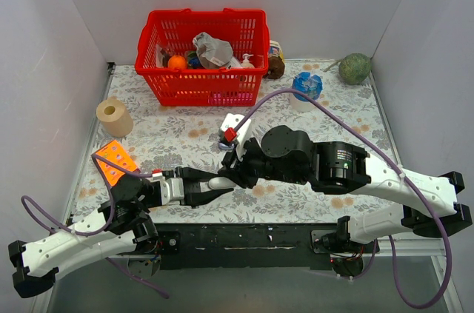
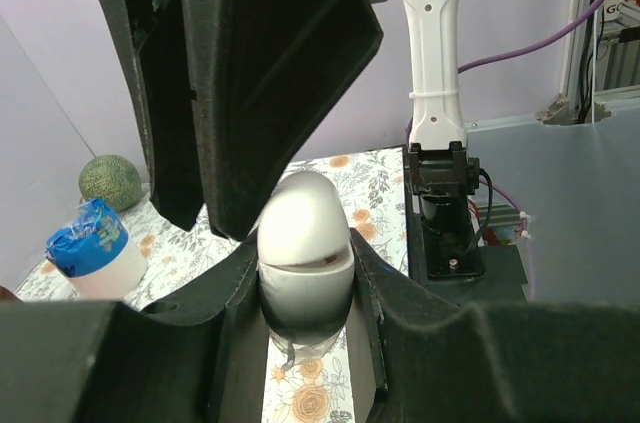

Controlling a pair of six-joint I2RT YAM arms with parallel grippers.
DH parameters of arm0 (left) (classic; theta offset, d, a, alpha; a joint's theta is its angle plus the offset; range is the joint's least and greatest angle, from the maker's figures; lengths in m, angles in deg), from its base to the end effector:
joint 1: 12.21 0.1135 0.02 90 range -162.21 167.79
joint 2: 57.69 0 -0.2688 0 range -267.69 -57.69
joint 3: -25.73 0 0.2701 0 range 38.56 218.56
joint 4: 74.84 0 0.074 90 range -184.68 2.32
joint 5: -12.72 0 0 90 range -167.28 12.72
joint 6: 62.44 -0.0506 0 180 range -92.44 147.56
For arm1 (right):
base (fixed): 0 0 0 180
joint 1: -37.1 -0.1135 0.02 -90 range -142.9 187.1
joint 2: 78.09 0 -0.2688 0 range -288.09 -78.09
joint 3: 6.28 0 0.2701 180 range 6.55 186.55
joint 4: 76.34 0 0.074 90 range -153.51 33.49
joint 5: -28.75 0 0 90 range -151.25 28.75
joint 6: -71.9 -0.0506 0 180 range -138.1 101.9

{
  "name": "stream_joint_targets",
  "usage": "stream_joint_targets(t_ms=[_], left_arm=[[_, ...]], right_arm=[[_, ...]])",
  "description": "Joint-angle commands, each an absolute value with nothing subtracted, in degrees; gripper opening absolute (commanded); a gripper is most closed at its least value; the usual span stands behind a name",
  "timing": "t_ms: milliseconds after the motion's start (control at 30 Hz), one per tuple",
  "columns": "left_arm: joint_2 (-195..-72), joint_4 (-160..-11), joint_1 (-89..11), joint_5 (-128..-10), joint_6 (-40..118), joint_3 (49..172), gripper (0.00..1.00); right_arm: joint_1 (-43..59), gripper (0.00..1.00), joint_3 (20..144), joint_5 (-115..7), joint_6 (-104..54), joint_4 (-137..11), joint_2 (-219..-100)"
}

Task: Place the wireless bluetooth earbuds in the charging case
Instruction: Close the charging case.

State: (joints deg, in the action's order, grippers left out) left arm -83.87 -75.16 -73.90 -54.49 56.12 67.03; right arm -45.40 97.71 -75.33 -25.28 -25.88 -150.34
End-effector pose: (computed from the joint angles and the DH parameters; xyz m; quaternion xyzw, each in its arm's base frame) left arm 0.0568 -0.1468 0.3334 0.3206 0.5287 -0.6354 0.4626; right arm 0.0493 0.2803 0.4721 -0.4363 0.6822 0.3371 0.4803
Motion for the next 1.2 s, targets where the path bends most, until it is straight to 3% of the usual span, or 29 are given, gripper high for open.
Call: stream_joint_targets(t_ms=[0,333,500,600,767,933,1167], left_arm=[[-84.1,-73.0,-74.1,-56.6,56.9,67.3,0.0],[-85.3,-70.7,-74.2,-58.7,60.3,67.7,0.0],[-87.0,-73.1,-74.1,-64.3,65.3,67.6,0.0],[-87.4,-73.6,-74.2,-67.4,71.1,65.7,0.0],[-86.9,-69.9,-74.2,-65.8,75.5,62.3,0.0],[-86.4,-69.0,-74.2,-66.2,74.8,62.7,0.0],[-87.1,-69.7,-74.2,-63.2,72.8,64.8,0.0]], right_arm=[[-45.4,0.34,97.3,-72.5,-25.3,-27.5,-149.2],[-45.4,0.36,96.6,-74.3,-26.1,-25.6,-149.6],[-45.2,0.48,88.2,-99.2,-34.2,-34.6,-137.4],[-44.7,0.51,83.3,-104.7,-36.1,-37.3,-130.9],[-44.6,0.53,80.8,-98.9,-37.0,-36.4,-131.5],[-44.6,0.57,83.1,-82.3,-32.6,-39.2,-135.1],[-44.6,0.6,86.3,-82.9,-33.5,-34.3,-140.8]])
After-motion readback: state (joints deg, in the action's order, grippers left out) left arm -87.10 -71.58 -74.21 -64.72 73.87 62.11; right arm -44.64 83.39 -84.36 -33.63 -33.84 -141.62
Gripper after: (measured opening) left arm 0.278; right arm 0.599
